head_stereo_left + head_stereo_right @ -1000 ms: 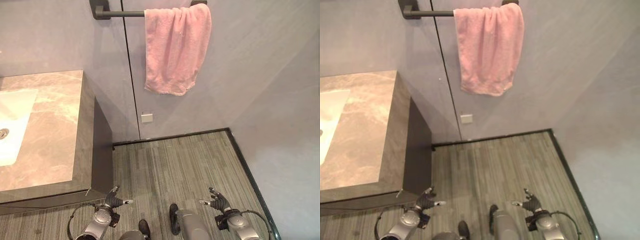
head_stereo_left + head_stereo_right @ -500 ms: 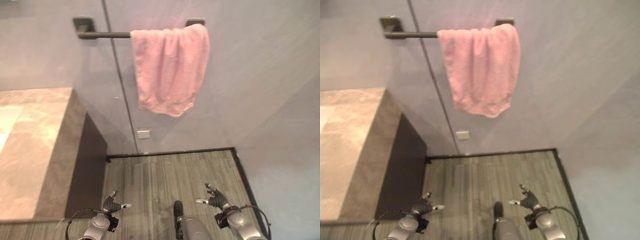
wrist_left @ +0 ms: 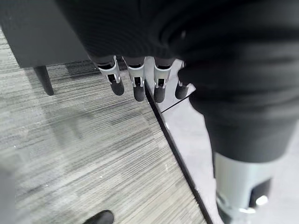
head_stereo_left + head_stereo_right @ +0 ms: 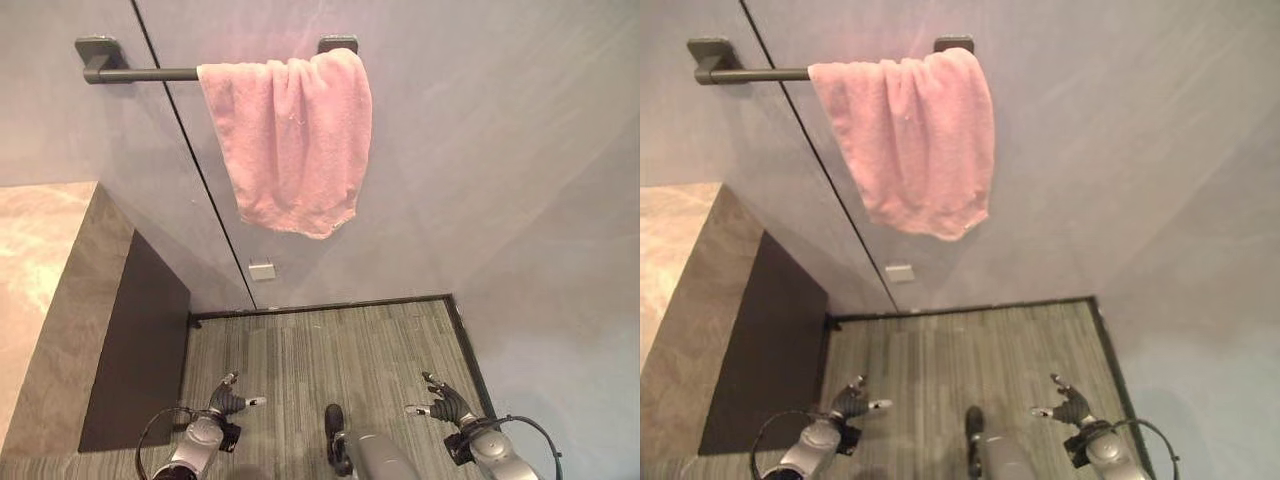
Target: Put brush and paste in cup on sink, flatten towel.
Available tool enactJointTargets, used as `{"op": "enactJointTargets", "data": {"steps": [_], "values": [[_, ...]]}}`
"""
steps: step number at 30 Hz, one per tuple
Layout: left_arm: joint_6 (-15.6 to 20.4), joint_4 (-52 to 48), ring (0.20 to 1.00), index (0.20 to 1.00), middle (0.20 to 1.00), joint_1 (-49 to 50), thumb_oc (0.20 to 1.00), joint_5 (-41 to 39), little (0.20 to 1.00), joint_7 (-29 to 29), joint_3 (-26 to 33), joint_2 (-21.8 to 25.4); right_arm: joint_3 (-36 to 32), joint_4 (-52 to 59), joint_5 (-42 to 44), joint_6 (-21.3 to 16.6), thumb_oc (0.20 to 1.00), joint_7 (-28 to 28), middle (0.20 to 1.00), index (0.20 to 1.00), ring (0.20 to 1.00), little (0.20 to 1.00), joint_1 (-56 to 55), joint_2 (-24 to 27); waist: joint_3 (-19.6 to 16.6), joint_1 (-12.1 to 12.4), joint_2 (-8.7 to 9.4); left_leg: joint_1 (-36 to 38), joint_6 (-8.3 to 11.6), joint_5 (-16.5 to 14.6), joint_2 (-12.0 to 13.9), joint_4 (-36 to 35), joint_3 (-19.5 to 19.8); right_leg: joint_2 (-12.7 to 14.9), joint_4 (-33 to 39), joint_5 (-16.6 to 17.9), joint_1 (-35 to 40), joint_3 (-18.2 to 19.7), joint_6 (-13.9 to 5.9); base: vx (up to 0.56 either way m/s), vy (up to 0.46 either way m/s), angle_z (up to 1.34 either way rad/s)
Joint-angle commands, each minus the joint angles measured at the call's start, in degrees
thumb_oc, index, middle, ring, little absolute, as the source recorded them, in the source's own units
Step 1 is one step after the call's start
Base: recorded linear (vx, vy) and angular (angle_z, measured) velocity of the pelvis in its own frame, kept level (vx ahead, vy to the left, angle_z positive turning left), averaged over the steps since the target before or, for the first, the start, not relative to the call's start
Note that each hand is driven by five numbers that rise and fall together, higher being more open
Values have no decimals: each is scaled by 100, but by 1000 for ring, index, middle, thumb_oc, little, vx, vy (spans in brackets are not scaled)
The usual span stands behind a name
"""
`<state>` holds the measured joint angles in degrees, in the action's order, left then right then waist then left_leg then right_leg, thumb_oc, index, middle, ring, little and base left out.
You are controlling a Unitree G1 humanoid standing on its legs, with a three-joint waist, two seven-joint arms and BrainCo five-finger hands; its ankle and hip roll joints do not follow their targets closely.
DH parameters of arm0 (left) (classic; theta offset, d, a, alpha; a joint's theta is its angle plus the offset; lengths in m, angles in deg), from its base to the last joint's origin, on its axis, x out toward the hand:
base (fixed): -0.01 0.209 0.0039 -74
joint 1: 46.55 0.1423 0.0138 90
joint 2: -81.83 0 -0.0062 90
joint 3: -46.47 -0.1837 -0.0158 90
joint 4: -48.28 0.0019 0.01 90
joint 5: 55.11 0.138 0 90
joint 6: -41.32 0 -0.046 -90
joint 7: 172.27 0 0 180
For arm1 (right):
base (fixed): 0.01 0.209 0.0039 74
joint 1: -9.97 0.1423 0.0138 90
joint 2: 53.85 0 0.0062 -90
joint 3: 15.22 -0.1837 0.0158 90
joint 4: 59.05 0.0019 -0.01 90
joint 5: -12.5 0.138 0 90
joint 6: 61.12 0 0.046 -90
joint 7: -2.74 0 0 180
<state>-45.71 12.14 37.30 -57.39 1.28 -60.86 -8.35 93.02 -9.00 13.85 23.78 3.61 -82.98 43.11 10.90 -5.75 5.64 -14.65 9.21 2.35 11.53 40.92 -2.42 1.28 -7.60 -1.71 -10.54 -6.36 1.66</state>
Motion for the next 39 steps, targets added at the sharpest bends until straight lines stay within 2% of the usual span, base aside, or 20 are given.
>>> {"op": "enactJointTargets", "data": {"steps": [1, 2, 4, 6, 7, 9, 11, 12, 14, 17, 18, 21, 24, 25, 26, 27, 31, 32, 36, 39], "values": [[225, -328, 1000, 1000, 1000, -261, 1000, -191, 1000, -162, -57, 84, -113, 383, -43, -190, 1000, 233, 1000, 1000, 1000, 1000, -96, 160, 194, -144, -189, 418, -434, -32, -224, -2491, -762, 302, 307, 68, 768, 211, -648, 221, 199, 16], [229, -353, 1000, 1000, 1000, -252, 1000, -184, 1000, -171, -76, 66, -115, 365, -41, -194, 1000, 247, 1000, 1000, 1000, 1000, -99, 151, 178, -113, -270, 335, -376, 167, -198, -3011, -694, 283, 314, 31, 790, 244, -693, 245, 249, 31], [259, -504, 1000, 1000, 1000, -190, 1000, -223, 1000, -183, -110, 58, -138, 337, -89, -219, 1000, 291, 1000, 1000, 1000, 1000, -116, 164, 186, -109, -415, 129, -171, 770, 133, -3914, -745, 337, 288, -156, 966, 294, -776, 226, 233, 35], [241, -663, 1000, 1000, 1000, -95, 1000, -223, 1000, -150, -128, 86, -177, 341, -127, -183, 1000, 255, 1000, 1000, 1000, 1000, -149, 180, 163, -92, -460, 94, -119, 953, 259, -3899, -733, 447, 233, -263, 1129, 374, -849, 308, 292, -43], [250, -795, 1000, 1000, 1000, 2, 1000, -277, 1000, -124, -106, 130, -138, 369, -193, -160, 1000, 178, 1000, 1000, 1000, 1000, -127, 196, 142, 11, -500, 272, -194, 724, 124, -3711, -399, 480, 92, -334, 1125, 575, -897, 376, 398, -79], [245, -929, 1000, 1000, 1000, 39, 1000, -316, 1000, -92, -143, 158, -132, 425, -210, -126, 1000, 148, 1000, 1000, 1000, 1000, -137, 167, 117, -8, -470, 250, -244, 526, -14, -3443, -527, 618, 38, -261, 1142, 618, -983, 219, 314, -102], [265, -1090, 1000, 1000, 1000, 73, 1000, -293, 1000, -27, -176, 221, -190, 483, -221, -95, 1000, 126, 1000, 1000, 1000, 1000, -153, 137, 120, 21, -375, 116, -393, 68, -240, -2801, -611, 876, 41, -195, 1190, 715, -1100, 162, 280, -69], [265, -1090, 1000, 1000, 1000, 73, 1000, -293, 1000, -27, -176, 222, -190, 483, -221, -95, 1000, 126, 1000, 1000, 1000, 1000, -153, 137, 120, 23, -375, 114, -394, 65, -239, -2798, -612, 876, 41, -195, 1189, 716, -1100, 162, 320, -9], [271, -1273, 1000, 1000, 1000, 106, 1000, -165, 1000, 6, -176, 337, -205, 544, -293, -78, 1000, 118, 1000, 1000, 1000, 1000, -114, 32, 123, 77, -266, 141, -592, -480, -412, -2311, -869, 1232, -63, 137, 1132, 839, -1260, 161, 381, -30], [266, -1252, 1000, 1000, 1000, 55, 1000, -41, 1000, -12, -184, 405, -98, 579, -371, -77, 1000, 91, 1000, 1000, 1000, 1000, -28, -58, 164, 133, -220, 236, -711, -731, -507, -2187, -1026, 1429, -141, 527, 1006, 765, -1309, 85, 292, -59], [253, -1228, 1000, 1000, 1000, 54, 1000, 17, 1000, -18, -164, 456, -42, 636, -431, -81, 1000, 69, 1000, 1000, 1000, 1000, -29, -114, 130, 143, -193, 306, -798, -799, -630, -2243, -1043, 1538, -230, 868, 929, 751, -1317, 108, 327, -27], [245, -1230, 1000, 1000, 1000, 102, 1000, 29, 1000, -28, -124, 487, 17, 727, -485, -93, 1000, 36, 1000, 1000, 1000, 1000, -71, -165, 128, 140, -182, 425, -893, -876, -768, -2328, -1067, 1641, -401, 1219, 838, 620, -1308, 74, 208, 1], [247, -1213, 1000, 1000, 1000, 145, 1000, 22, 1000, -44, -117, 491, 77, 716, -488, -101, 1000, 61, 1000, 1000, 1000, 1000, -49, -198, 125, 134, -216, 545, -968, -848, -832, -2500, -1047, 1541, -650, 1275, 696, 588, -1267, 65, 166, 6], [236, -1230, 1000, 1000, 1000, 169, 1000, 62, 1000, -52, -130, 491, 95, 716, -482, -109, 1000, 75, 1000, 1000, 1000, 1000, -49, -188, 133, 115, -256, 645, -987, -822, -860, -2640, -1021, 1356, -753, 1121, 727, 645, -1266, 154, 274, 6], [228, -1242, 1000, 1000, 1000, 216, 1000, 143, 1000, -27, -182, 480, 127, 741, -400, -145, 1000, 53, 1000, 1000, 1000, 1000, -67, -204, 52, -8, -301, 872, -1029, -675, -1007, -3124, -912, 662, -900, 657, 458, 987, -1160, 201, 288, -9], [241, -1170, 1000, 1000, 1000, 227, 1000, 189, 1000, -43, -199, 475, 169, 757, -315, -178, 1000, 65, 1000, 1000, 1000, 1000, -44, -220, 4, 8, -284, 1077, -994, -546, -1048, -3459, -993, 504, -666, 415, 439, 699, -1130, 163, 215, 9], [275, -1138, 1000, 1000, 1000, 197, 1000, 199, 1000, -38, -240, 474, 239, 637, -278, -207, 1000, 92, 1000, 1000, 1000, 1000, 66, -224, 9, 18, -234, 1287, -962, -518, -1062, -3680, -932, 355, 68, 450, 349, 707, -1159, 118, -12, 16], [278, -1073, 1000, 1000, 1000, 188, 1000, 191, 1000, -67, -209, 462, 277, 583, -297, -206, 1000, 116, 1000, 1000, 1000, 1000, 154, -239, 23, 63, -184, 1442, -940, -576, -1048, -3696, -971, 486, 434, 734, 298, 420, -1205, 85, -61, 8], [269, -1122, 1000, 1000, 1000, 230, 1000, 186, 1000, -40, -211, 440, 278, 632, -305, -190, 1000, 92, 1000, 1000, 1000, 1000, 112, -203, 39, 34, -112, 1594, -879, -652, -1031, -3548, -744, 461, 417, 764, 318, 550, -1174, 156, -131, 9], [261, -1109, 1000, 1000, 1000, 326, 1000, 150, 1000, -20, -157, 371, 168, 550, -338, -171, 1000, 118, 1000, 1000, 1000, 1000, 39, -126, -194, 73, -144, 1745, -748, -490, -945, -3732, -663, 401, 756, 758, 692, 395, -1096, 120, -162, 65]]}}
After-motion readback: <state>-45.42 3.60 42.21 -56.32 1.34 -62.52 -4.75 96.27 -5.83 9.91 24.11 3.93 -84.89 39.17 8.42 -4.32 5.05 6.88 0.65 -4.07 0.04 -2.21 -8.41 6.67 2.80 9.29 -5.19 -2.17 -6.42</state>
